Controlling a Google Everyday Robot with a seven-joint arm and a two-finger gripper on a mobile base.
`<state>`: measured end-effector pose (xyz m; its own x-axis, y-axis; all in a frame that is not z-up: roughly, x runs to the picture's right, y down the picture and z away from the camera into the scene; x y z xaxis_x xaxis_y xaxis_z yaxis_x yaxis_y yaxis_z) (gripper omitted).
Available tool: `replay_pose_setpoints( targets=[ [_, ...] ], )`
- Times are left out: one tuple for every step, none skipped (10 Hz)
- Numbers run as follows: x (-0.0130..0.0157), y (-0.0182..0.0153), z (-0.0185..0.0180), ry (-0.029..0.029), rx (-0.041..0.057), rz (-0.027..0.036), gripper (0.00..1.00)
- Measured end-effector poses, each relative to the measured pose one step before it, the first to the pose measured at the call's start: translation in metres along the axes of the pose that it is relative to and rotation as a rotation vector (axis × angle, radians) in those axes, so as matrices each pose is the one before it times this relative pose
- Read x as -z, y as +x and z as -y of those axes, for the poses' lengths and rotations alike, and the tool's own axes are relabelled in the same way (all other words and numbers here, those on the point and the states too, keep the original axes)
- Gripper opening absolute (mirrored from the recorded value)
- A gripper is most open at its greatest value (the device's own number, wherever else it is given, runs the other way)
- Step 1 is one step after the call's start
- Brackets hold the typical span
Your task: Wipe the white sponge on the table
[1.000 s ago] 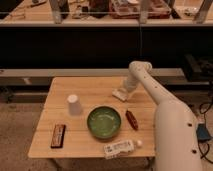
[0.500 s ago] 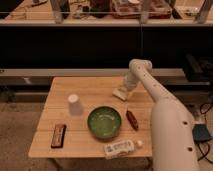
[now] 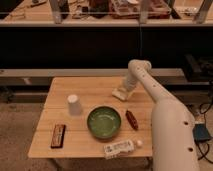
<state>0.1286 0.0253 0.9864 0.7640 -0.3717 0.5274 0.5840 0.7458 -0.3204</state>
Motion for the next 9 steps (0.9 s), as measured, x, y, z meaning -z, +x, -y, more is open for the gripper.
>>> replay_pose_setpoints(
  targets=[
    [-0.00039,-0.00356,0.00082,0.00346,-0.00186,0.00093,0.23],
    [0.00113,-0.00064,-0.00427,0.01440,-0.00432,0.00537,0.11],
    [0.00305,0.00340,-0.00872,0.00318,-0.00618,0.00309,0.04],
    [0.00644,0.00752,-0.01210,0.01350,0.00003,-0.00105,0.00],
    [0.00890,0.00780,-0.01341,0.01589,0.00084,-0.00168,0.00],
    [0.00942,0.00746,-0.01389,0.00925,-0.00562,-0.00380,0.00],
    [0.00793,0.00839,-0.01483,0.00489,-0.01235,-0.00196,0.00],
    [0.00390,0.00291,-0.00753,0.00140,-0.00466,0.00156,0.00],
    [0.00402,0.00313,-0.00959,-0.00059,-0.00713,-0.00058,0.00]
  ],
)
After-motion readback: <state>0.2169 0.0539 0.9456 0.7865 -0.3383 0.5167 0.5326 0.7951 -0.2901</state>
